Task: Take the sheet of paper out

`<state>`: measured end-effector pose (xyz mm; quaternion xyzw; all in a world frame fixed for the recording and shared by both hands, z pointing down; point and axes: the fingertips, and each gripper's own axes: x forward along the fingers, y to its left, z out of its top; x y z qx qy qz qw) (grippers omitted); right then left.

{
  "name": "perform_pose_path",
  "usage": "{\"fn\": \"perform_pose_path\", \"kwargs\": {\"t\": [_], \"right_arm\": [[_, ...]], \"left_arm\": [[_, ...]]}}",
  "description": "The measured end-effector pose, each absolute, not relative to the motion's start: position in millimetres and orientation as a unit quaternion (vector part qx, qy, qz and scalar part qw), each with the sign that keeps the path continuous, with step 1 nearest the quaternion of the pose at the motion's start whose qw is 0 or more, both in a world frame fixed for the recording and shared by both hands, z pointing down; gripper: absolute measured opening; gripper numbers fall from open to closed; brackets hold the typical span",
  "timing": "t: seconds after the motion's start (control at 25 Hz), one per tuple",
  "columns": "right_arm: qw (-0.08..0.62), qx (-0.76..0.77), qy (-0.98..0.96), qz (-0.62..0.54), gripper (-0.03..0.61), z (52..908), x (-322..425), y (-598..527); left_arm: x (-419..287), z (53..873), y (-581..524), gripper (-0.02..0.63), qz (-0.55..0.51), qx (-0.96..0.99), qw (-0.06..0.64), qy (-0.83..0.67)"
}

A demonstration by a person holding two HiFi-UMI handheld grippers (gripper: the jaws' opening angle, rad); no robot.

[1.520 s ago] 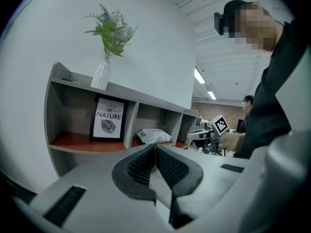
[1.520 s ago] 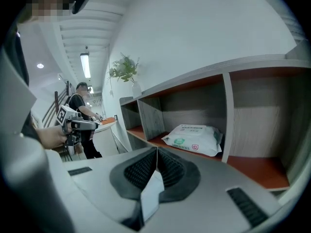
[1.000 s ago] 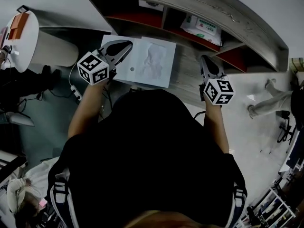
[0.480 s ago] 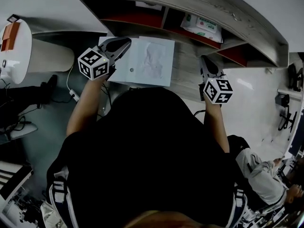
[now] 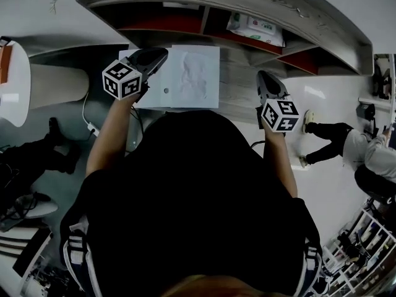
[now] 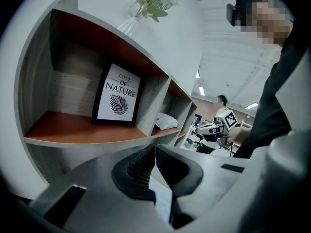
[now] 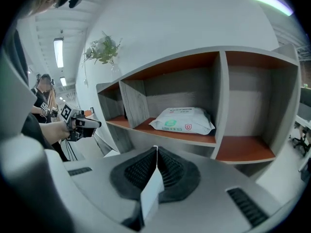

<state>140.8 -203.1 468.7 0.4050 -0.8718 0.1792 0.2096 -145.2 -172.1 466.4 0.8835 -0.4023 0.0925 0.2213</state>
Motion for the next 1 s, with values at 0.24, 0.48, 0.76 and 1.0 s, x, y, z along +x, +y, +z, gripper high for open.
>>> {"fn": "perform_pose_path", "kwargs": {"t": [0.24, 0.48, 0.76, 1.0], "right_arm": [[0.211, 0.423, -0.858, 0.199, 0.014, 477, 148, -200], [0.217, 0.435, -0.849, 0.207, 0.014, 479, 148, -196], [0.228, 0.456, -0.834, 0.212, 0.014, 486, 157, -191], [0.233, 0.471, -0.823, 0.215, 0.014, 488, 159, -186]], "left_arm": [[-141, 499, -183, 0.026, 0.11, 0.886, 0.244, -0.379], [-140, 542, -192, 0.026, 0.132, 0.88, 0.278, -0.363], [-132, 572, -198, 0.026, 0.148, 0.882, 0.299, -0.334], [-126, 615, -195, 0.026, 0.156, 0.881, 0.327, -0.305]]}}
